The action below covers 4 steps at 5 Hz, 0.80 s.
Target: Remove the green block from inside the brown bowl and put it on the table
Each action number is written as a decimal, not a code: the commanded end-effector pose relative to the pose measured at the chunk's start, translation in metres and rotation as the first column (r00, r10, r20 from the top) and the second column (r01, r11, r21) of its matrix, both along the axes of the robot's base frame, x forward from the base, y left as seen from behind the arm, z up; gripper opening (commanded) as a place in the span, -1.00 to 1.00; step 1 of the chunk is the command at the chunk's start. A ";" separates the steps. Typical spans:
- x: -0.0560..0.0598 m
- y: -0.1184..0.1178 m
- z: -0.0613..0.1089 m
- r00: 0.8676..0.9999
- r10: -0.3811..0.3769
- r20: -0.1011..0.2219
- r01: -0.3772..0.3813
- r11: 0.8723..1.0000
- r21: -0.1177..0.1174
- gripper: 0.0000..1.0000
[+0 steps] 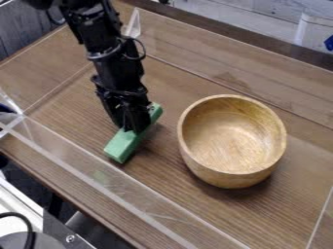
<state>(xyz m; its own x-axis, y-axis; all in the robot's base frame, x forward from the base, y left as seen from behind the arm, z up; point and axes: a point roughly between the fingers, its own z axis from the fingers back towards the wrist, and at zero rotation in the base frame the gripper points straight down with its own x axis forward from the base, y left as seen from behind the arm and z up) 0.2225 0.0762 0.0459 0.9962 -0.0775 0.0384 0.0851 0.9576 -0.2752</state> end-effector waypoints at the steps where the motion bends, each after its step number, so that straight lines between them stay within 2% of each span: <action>1: 0.008 0.009 0.000 0.999 0.022 0.050 -0.023 1.000 0.008 -1.00; 2: 0.010 0.008 0.000 0.998 0.027 0.058 -0.027 1.000 0.005 1.00; 3: 0.014 0.007 0.001 0.997 0.031 0.069 -0.031 1.000 -0.002 1.00; 4: 0.012 0.005 0.012 0.993 0.086 0.082 -0.087 0.996 0.006 1.00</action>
